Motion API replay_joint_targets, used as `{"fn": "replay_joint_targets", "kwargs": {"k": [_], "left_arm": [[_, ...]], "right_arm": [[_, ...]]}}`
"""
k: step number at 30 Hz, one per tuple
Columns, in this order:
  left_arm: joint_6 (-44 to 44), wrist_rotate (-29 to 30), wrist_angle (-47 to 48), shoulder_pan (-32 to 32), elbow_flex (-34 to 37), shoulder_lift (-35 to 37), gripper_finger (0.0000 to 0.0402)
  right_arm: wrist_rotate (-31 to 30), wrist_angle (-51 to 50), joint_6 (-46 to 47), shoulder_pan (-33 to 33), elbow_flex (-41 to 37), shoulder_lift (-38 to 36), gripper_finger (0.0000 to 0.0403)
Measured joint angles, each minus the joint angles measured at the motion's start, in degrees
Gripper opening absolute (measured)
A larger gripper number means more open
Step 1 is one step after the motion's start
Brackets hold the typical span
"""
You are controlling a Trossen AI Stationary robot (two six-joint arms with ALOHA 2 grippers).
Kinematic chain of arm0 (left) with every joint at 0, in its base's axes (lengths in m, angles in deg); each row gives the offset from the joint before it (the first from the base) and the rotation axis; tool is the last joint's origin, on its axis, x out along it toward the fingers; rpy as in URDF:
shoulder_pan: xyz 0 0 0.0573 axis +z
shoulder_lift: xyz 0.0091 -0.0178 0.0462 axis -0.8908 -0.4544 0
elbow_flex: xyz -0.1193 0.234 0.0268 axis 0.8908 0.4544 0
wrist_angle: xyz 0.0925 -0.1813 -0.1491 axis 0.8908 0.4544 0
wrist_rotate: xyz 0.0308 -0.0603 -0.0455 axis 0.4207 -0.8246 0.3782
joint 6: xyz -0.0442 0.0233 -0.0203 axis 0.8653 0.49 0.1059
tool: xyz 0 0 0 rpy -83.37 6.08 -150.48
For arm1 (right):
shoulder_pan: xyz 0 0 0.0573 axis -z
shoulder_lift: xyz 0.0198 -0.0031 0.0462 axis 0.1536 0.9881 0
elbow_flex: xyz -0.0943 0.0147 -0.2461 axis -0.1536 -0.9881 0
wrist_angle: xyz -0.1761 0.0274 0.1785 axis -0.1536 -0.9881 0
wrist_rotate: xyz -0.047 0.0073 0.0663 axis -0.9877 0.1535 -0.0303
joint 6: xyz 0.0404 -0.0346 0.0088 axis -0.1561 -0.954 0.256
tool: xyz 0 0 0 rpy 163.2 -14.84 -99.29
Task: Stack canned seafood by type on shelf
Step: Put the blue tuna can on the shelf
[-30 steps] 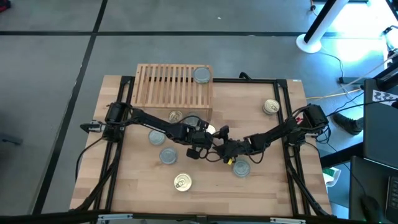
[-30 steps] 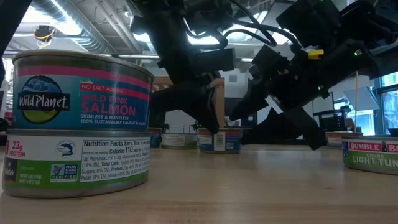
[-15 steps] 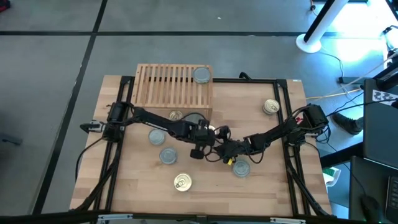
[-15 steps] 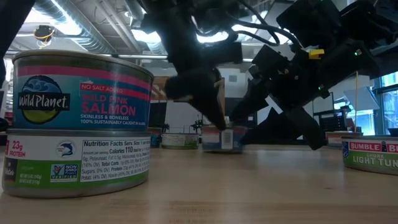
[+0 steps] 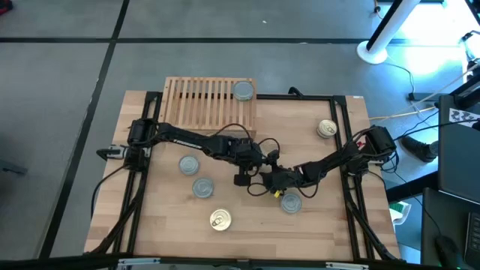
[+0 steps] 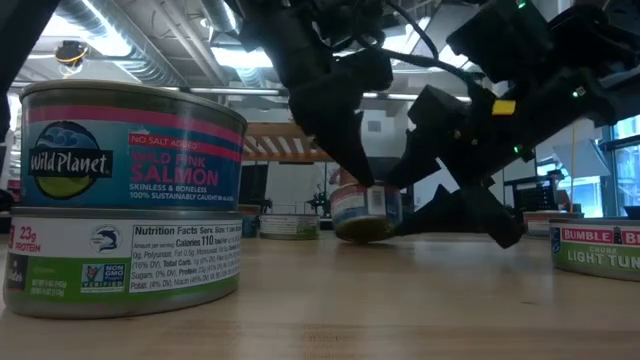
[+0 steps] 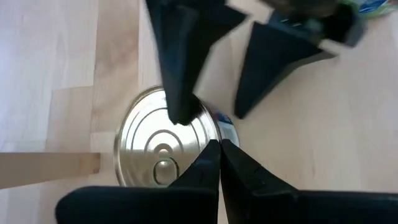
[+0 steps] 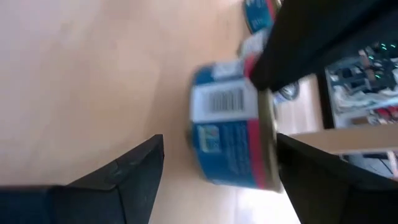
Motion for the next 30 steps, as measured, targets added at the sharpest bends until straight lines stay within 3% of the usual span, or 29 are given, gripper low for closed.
{"fn": "replay_joint_targets", "kwargs": {"k": [16,26,30], "left_arm": [[1.62,-5.11,-1.04,-0.04,-0.06,1.67,0.0000],[1.63,-6.85,-1.63,-0.10,-0.15,2.56,0.0000],[2.18,-6.93,-1.10,-0.37,-0.15,2.60,0.0014]], "right_arm": [[-0.39,0.76,0.06,0.07,-0.01,0.00,0.0291],[0.42,2.47,-0.03,0.00,-0.07,0.04,0.0184],[2.58,2.01,0.01,0.00,0.74,0.09,0.0183]]}}
